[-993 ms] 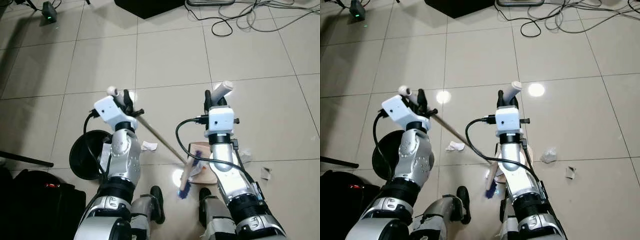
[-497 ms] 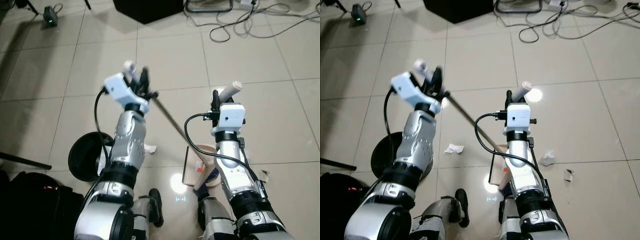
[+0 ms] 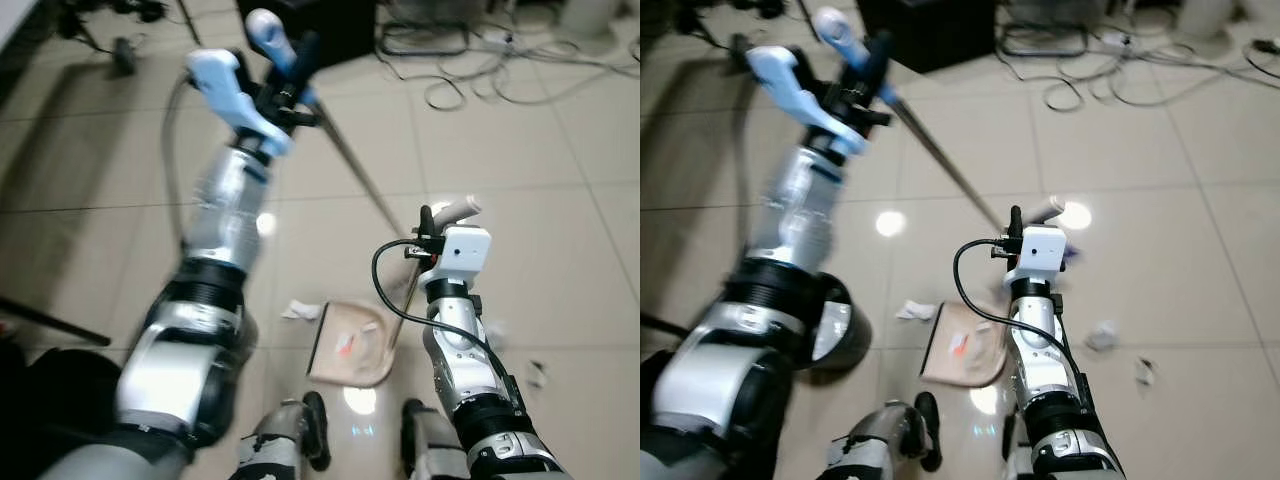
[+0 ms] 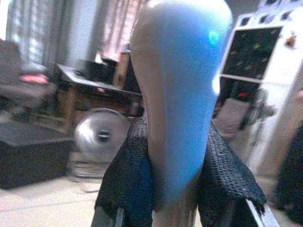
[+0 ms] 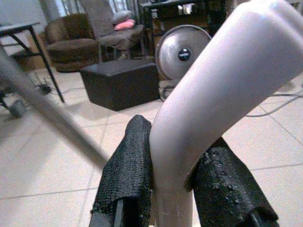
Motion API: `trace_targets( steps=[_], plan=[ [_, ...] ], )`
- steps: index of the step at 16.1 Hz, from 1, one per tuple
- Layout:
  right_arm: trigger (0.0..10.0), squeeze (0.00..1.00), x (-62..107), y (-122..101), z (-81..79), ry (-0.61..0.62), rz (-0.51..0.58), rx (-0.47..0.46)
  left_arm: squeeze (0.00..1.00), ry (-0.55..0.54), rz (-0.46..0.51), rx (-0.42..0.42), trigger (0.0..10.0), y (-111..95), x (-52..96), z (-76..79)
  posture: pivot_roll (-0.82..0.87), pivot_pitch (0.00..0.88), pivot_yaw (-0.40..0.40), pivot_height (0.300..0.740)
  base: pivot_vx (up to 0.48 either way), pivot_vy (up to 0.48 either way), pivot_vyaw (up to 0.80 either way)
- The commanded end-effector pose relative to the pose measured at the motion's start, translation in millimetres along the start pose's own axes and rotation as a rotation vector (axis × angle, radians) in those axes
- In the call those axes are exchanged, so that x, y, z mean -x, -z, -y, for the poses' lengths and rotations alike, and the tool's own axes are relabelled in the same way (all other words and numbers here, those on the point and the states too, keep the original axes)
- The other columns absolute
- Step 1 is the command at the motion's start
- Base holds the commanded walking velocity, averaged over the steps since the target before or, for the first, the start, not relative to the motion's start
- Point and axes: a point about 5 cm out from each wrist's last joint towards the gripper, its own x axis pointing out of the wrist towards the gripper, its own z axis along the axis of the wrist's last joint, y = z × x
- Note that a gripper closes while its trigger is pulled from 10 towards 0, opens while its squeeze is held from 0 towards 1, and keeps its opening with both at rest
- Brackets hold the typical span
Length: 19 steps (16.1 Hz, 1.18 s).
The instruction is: Sweep floor
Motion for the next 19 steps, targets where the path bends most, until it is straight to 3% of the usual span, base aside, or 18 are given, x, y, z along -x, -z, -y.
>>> trace_targets(
  steps=[1, 4, 7, 11, 13, 15, 19],
  plan=[
    [10.0, 0.0, 1.8, 0.8, 2.1, -0.003, 0.004, -0.006, 0.0, -0.007, -0.028, -0.014, 10.0, -0.8, 1.2, -8.3, 0.11, 0.084, 0.136, 0.74, 0.0, 0.0, 0.0],
    [10.0, 0.0, -3.8, -10.5, 18.6, 0.027, 0.058, -0.022, 0.0, -0.065, -0.173, -0.164, 10.0, 0.9, 12.4, -35.7, 0.09, 0.047, 0.138, 0.74, 0.0, 0.0, 0.0],
    [10.0, 0.0, -3.2, -22.5, 29.6, 0.025, 0.106, -0.002, 0.0, -0.155, -0.193, -0.218, 10.0, 7.2, 28.0, -47.8, 0.05, 0.0, 0.135, 0.74, 0.0, 0.0, 0.0],
    [10.0, 0.0, 4.0, -38.7, 41.1, 0.017, 0.149, -0.025, 0.0, -0.229, -0.202, -0.256, 10.0, 16.6, 48.6, -53.5, 0.03, 0.0, 0.125, 0.74, 0.0, 0.0, 0.0],
    [10.0, 0.0, 19.7, -39.5, 49.5, 0.017, 0.131, -0.056, 0.0, -0.307, -0.177, -0.305, 10.0, 9.3, 62.2, -66.3, 0.03, 0.0, 0.124, 0.74, 0.0, 0.0, 0.0],
    [10.0, 0.0, 34.3, -35.6, 58.2, 0.052, 0.096, -0.078, 0.0, -0.337, -0.168, -0.343, 10.0, 0.0, 65.4, -73.2, 0.04, 0.0, 0.127, 0.74, 0.0, 0.0, 0.0],
    [10.0, 0.0, 48.4, -43.6, 78.4, 0.12, 0.069, -0.107, 0.0, -0.297, -0.237, -0.372, 10.0, -0.2, 78.6, -75.3, 0.04, 0.0, 0.148, 0.74, 0.0, 0.0, 0.0]
  ],
)
